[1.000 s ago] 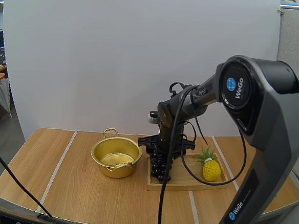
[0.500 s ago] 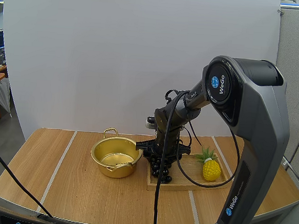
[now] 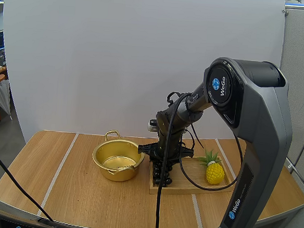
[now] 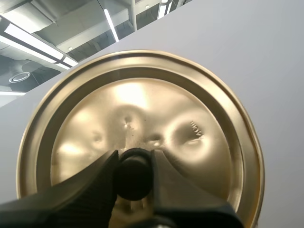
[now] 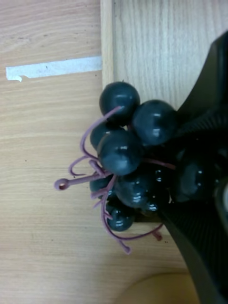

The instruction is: Open the pot, put the grape inside, and close it

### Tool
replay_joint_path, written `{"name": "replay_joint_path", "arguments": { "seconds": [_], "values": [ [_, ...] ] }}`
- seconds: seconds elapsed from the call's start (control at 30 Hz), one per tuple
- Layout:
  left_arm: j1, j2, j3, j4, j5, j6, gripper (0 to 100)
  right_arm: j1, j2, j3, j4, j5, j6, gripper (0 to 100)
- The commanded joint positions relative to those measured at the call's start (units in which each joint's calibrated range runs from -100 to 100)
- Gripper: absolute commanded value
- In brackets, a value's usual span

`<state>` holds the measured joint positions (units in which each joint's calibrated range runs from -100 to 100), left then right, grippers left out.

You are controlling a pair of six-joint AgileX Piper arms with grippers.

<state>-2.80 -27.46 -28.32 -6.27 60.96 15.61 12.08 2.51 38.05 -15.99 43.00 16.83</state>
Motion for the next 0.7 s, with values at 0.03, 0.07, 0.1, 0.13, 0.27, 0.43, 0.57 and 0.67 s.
{"name": "replay_joint_path", "arguments": {
  "seconds": [0.03,0.07,0.1,0.13,0.27,0.43,0.57,0.67],
  "values": [
    [-0.15,-0.42,-0.48,0.38,-3.24,-0.6,0,-0.03,-3.99,0.84,-0.35,6.66,-0.95,0],
    [-0.15,-0.42,-0.48,0.38,-3.24,-0.6,0,-0.03,-5.4,0.84,-0.35,6.81,-1.13,0],
    [-0.15,-0.42,-0.48,0.38,-3.24,-0.6,0,-0.03,-6.91,0.84,-0.35,6.81,-1.23,0],
    [-0.15,-0.42,-0.48,0.38,-3.24,-0.6,0,-0.03,-8.53,0.84,-0.35,7.16,-1.32,0],
    [-0.15,-0.42,-0.48,0.38,-3.24,-0.6,0,0.19,-14.69,0.74,-0.35,8.43,-1.44,0],
    [-0.15,-0.42,-0.48,0.38,-3.24,-0.6,0,1.97,-20.58,-1.0,-0.24,11.47,-3.7,0],
    [-0.15,-0.42,-0.48,0.38,-3.24,-0.6,0,4.63,-22.55,-4.69,-0.23,14.1,-4.15,0],
    [-0.15,-0.42,-0.48,0.38,-3.24,-0.6,0,7.38,-22.55,-7.95,-0.23,15.26,-4.54,0]
  ]
}}
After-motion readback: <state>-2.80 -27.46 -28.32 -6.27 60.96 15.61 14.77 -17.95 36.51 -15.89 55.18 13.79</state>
